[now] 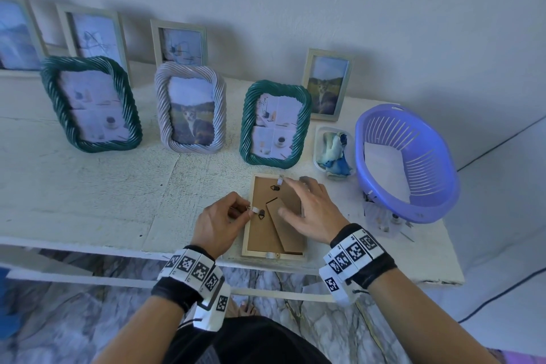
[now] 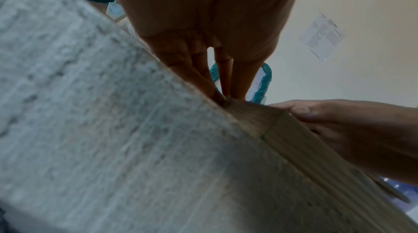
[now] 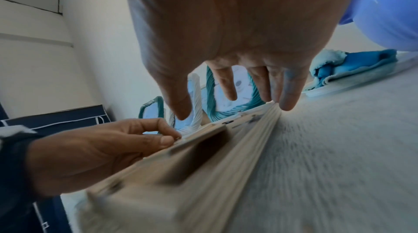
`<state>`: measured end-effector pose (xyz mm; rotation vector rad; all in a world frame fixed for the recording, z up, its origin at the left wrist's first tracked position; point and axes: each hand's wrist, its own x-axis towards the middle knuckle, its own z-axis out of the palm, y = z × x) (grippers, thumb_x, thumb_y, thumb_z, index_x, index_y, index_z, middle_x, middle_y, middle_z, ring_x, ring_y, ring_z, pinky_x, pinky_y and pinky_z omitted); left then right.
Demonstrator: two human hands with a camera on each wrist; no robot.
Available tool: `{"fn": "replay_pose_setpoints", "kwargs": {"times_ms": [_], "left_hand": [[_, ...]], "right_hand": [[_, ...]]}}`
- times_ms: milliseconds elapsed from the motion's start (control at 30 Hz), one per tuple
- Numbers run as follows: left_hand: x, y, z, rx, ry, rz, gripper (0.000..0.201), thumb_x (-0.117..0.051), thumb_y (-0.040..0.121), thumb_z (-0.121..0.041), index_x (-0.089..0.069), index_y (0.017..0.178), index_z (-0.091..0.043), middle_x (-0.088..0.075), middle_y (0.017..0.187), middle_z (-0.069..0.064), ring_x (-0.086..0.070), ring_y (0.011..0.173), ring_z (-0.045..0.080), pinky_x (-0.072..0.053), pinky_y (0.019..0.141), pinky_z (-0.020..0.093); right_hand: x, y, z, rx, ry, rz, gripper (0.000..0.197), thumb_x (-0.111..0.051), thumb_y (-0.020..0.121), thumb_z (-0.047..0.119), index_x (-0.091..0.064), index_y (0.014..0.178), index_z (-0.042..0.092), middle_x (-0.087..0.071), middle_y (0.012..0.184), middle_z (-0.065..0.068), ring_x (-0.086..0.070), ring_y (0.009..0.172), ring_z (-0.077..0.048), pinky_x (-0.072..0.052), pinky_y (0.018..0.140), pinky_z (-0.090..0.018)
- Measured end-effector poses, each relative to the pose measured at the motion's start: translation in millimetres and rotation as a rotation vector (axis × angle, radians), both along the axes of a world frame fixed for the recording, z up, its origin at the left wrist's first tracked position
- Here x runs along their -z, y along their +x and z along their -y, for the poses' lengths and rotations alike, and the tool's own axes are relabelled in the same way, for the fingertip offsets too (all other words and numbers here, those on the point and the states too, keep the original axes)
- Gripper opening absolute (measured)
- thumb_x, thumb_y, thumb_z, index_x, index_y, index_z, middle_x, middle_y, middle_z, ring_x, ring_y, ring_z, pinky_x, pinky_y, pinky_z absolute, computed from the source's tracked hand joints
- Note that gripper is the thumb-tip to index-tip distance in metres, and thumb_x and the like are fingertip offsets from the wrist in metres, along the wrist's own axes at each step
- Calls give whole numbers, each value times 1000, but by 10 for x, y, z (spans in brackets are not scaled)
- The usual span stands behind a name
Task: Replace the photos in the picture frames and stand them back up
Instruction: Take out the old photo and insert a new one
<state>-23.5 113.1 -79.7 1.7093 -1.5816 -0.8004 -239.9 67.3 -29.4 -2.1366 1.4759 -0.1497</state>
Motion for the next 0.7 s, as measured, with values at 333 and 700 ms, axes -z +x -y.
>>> {"fn": "replay_pose_setpoints", "kwargs": {"times_ms": [333, 700], "left_hand": [[38, 12, 2, 1, -18, -15, 14, -73, 85, -33, -65, 89, -22, -69, 81, -14, -65, 75, 3, -54, 67, 26], [42, -5, -24, 6, -31, -15, 14, -70, 86, -36, -62, 90, -26, -69, 81, -13, -65, 76, 4, -57, 69, 34]], "right_hand": [[79, -2, -483, -35, 143, -79, 118, -67, 69, 72, 6, 153, 30, 22, 159, -8, 15, 148, -20, -17, 117, -41], [273, 41, -547, 6, 83, 18, 100, -63, 81, 60, 2, 152, 33, 26, 158, -9, 20, 146, -23, -5, 118, -39]]}}
